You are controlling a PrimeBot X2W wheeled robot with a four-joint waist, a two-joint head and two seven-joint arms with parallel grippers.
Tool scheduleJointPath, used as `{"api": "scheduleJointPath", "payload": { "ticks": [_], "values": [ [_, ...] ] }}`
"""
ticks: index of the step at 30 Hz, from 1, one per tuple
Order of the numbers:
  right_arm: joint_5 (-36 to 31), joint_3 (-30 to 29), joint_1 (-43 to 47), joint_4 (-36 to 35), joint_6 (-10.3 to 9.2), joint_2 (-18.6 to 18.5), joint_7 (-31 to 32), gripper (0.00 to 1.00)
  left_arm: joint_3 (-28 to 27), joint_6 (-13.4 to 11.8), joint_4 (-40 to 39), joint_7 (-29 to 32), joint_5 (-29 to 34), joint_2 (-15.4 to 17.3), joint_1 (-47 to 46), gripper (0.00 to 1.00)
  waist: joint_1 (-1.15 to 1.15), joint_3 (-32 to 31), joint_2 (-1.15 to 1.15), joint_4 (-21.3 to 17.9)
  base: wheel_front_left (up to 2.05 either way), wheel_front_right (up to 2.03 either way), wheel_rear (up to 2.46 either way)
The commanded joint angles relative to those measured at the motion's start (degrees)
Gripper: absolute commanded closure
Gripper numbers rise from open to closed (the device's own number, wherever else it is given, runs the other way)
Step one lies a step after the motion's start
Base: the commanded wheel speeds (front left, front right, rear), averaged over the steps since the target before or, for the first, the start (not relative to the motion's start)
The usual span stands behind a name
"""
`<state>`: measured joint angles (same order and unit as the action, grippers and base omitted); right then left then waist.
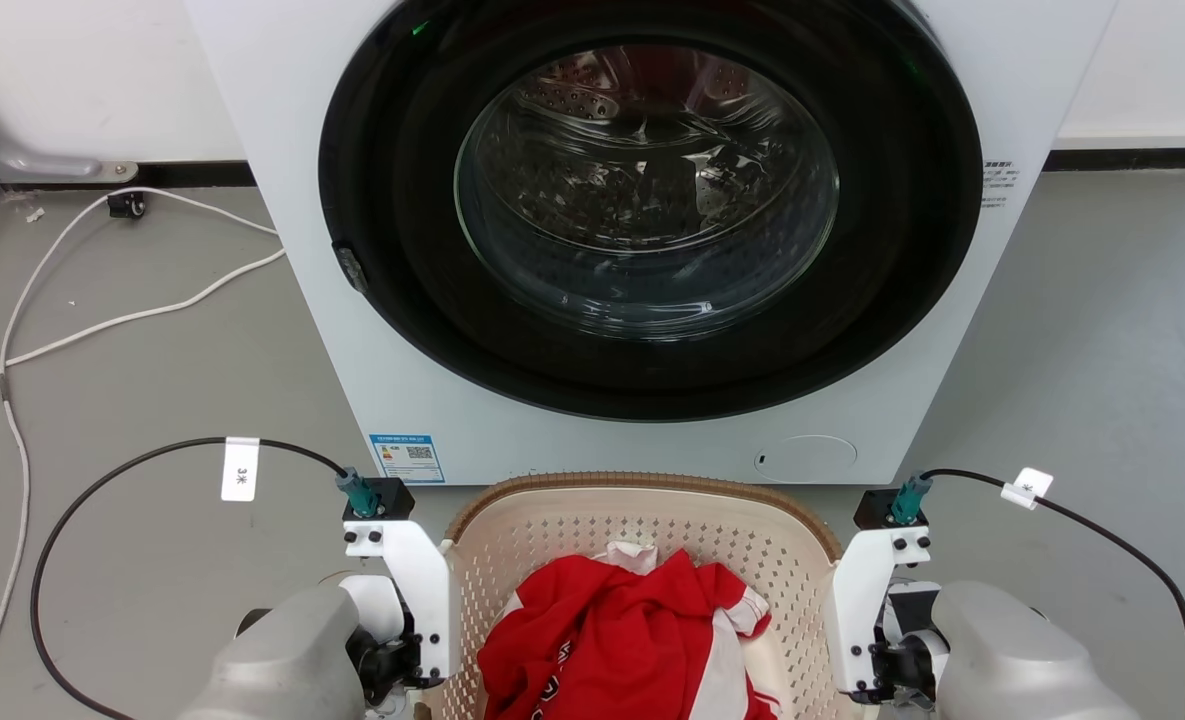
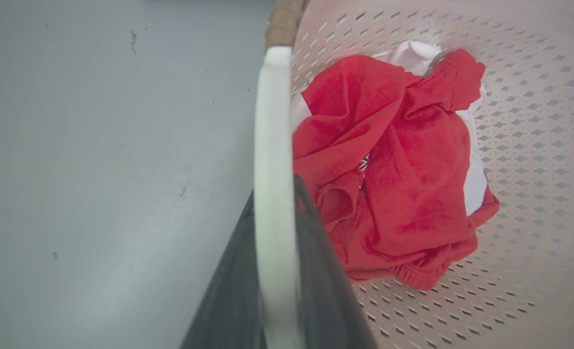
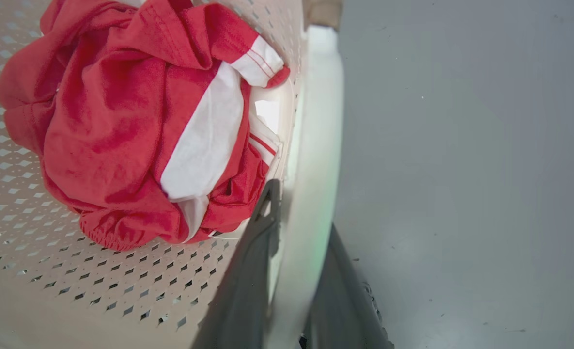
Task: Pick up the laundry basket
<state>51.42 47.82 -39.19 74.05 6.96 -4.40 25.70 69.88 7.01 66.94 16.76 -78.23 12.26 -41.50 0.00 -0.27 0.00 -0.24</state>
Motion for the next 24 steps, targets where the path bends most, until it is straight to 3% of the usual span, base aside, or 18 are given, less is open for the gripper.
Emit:
{"api": "scheduleJointPath", "payload": {
  "ticks": [1,24],
  "values": [
    [0.6,0.24,-0.4,-0.87,0.97,2.04,0.08,1.0,0.08,0.86,-1.6,-0.58,-0.32,-1.76,-0.22,1.0,0.0,0.01,0.0,-0.01,0.0,0.0,0.0],
    [1.42,0.8,0.03,-0.68,0.97,2.26,0.15,1.0,0.52,0.86,-1.18,-0.96,-1.67,-1.71,0.13,1.0,0.0,0.19,0.0,-0.37,0.0,0.0,0.0]
  ]
}}
